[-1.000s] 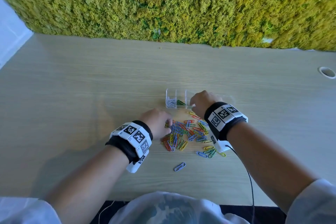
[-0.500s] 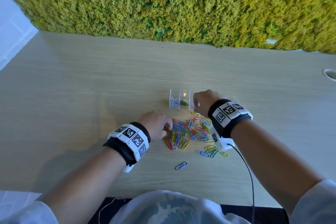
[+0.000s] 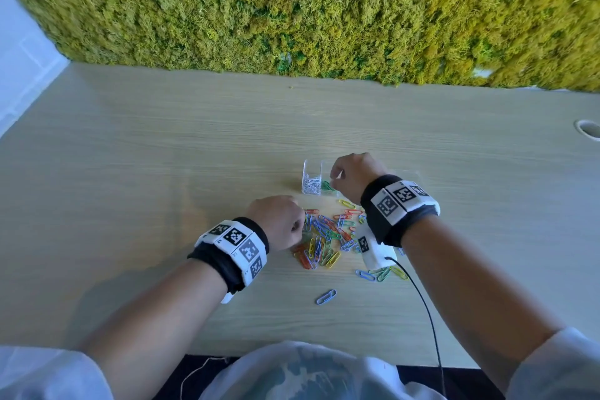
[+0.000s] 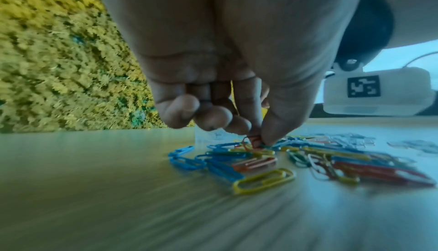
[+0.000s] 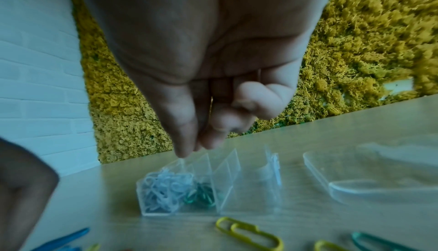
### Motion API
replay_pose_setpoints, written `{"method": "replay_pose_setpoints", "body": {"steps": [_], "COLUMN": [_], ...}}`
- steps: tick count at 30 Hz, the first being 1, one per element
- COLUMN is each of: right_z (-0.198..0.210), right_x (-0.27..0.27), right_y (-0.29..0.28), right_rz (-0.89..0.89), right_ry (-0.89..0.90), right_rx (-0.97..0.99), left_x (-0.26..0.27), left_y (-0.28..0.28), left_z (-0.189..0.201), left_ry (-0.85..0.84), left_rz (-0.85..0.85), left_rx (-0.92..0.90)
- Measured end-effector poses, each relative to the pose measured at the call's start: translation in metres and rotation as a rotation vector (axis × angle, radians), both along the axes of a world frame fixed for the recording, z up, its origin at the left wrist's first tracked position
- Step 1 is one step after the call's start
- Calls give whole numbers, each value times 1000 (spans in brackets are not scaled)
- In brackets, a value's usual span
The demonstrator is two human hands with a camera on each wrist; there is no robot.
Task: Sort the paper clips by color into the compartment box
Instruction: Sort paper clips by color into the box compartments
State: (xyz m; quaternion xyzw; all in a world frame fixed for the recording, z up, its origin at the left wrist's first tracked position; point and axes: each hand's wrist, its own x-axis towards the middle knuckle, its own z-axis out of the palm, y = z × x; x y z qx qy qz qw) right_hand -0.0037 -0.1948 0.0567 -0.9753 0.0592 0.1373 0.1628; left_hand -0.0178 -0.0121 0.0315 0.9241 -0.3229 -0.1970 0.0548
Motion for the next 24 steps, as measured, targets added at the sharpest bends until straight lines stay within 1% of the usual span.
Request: {"method": "replay_pose_setpoints", "body": {"steps": [3,6,9,13,15,18,20,22,24], "right_z": [1,-3,-14,-22,-23,-21,-22,-24,-27], "right_x": [-12,-30,-45,-51,-52,-55,-57,-59,-62], "right_y": [-2,0,8,13,13,8,2,-4,-9], "right_rz": [48,130,200,194,158,111,74,-49,-201], "right_ry": [8,111,195,194,184,164,115,72,65], "right_rx": [-5,-25,-111,-173,-144,-18,99,326,617], "left_x": [3,4,4,4,3,3,2,3,3], "left_y": [3,5,7,8,8,9,9,9,8], "left_z": [-2,-2,-1,-3,-3,-4,-4,-3,-1], "left_ry": [36,76,135,185,229,294,292,307,348], "left_rz": [80,177,230,245,264,298,297,310,332], "left_rx": [-76,-174,-243,-327,-355,-397,-364,-342,-348]}}
